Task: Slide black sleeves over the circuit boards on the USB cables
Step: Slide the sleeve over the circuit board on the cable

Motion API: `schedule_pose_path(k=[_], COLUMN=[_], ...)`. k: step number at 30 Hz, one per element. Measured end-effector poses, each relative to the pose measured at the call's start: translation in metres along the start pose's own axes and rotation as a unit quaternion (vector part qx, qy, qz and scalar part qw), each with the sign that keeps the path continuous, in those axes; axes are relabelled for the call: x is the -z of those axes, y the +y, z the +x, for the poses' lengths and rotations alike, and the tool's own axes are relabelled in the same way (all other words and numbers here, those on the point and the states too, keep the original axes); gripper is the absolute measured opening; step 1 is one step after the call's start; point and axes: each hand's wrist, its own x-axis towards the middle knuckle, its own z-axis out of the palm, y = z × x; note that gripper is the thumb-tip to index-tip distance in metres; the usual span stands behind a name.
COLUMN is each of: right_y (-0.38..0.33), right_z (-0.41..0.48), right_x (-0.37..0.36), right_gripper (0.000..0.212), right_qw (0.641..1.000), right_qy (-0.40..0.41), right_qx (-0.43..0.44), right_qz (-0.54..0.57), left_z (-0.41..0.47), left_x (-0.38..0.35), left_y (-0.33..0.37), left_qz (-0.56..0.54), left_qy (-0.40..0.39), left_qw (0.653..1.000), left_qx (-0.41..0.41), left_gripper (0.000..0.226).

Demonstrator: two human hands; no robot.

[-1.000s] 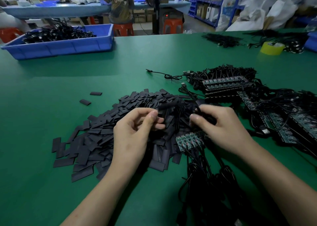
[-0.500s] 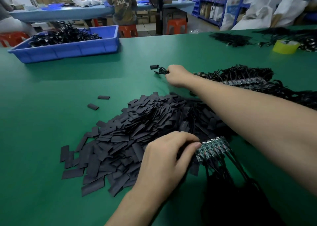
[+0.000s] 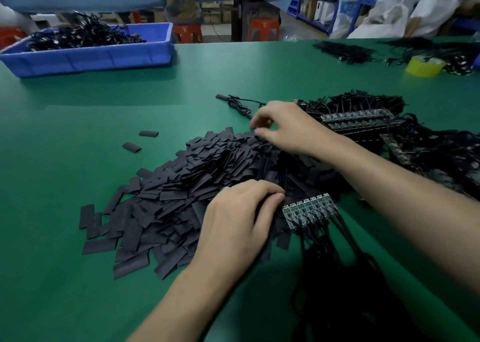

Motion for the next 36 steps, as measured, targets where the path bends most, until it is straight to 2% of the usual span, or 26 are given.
schedule_pose_path(k=[4, 6, 11, 14, 16, 18, 20, 22, 27, 32, 36], right_y=[0.003, 0.010, 0.012, 0.010, 0.007, 0.004, 0.001, -0.001, 0.002, 0.006, 0.007], right_z=[-0.102, -0.134, -0.156, -0.154, -0.149, -0.145, -0.142, -0.140, -0.140, -0.143, -0.144], right_x=[0.022, 0.024, 0.009, 0.002, 0.002, 0.006, 0.011, 0.016, 0.012, 0.006, 0.006], right_gripper=[0.010, 0.021, 0.051, 0.044, 0.033, 0.020, 0.014, 0.012, 0.006, 0.002, 0.005], right_qw=[0.997, 0.998, 0.995, 0.996, 0.998, 0.999, 0.992, 0.984, 0.965, 0.943, 0.924], right_qy=[-0.069, -0.050, -0.058, -0.040, -0.025, -0.016, -0.018, -0.025, -0.062, -0.044, -0.072], right_qx=[0.024, 0.030, 0.028, 0.037, 0.040, 0.035, 0.017, 0.002, -0.009, 0.005, 0.019], right_qz=[0.019, -0.008, -0.079, -0.065, -0.049, 0.024, 0.120, 0.177, 0.254, 0.329, 0.374], left_z=[0.001, 0.001, 0.001, 0.001, 0.001, 0.003, 0.004, 0.004, 0.002, 0.005, 0.007], left_x=[0.003, 0.004, 0.003, 0.001, 0.000, 0.000, 0.001, 0.002, 0.003, 0.004, 0.005], left_y=[0.002, 0.004, 0.006, 0.006, 0.007, 0.008, 0.009, 0.010, 0.010, 0.008, 0.008], left_qz=[0.054, 0.090, 0.136, 0.135, 0.101, 0.009, -0.108, -0.177, -0.244, -0.326, -0.377], left_qy=[0.000, -0.008, -0.046, -0.073, -0.074, -0.057, -0.052, -0.061, -0.049, -0.074, -0.103], left_qw=[0.999, 0.996, 0.990, 0.988, 0.992, 0.997, 0.987, 0.973, 0.956, 0.927, 0.902], left_qx=[0.006, 0.000, 0.005, 0.018, 0.022, 0.049, 0.103, 0.135, 0.155, 0.169, 0.184], left_gripper=[0.014, 0.016, 0.035, 0.041, 0.032, 0.018, 0.012, 0.007, 0.004, 0.012, 0.010])
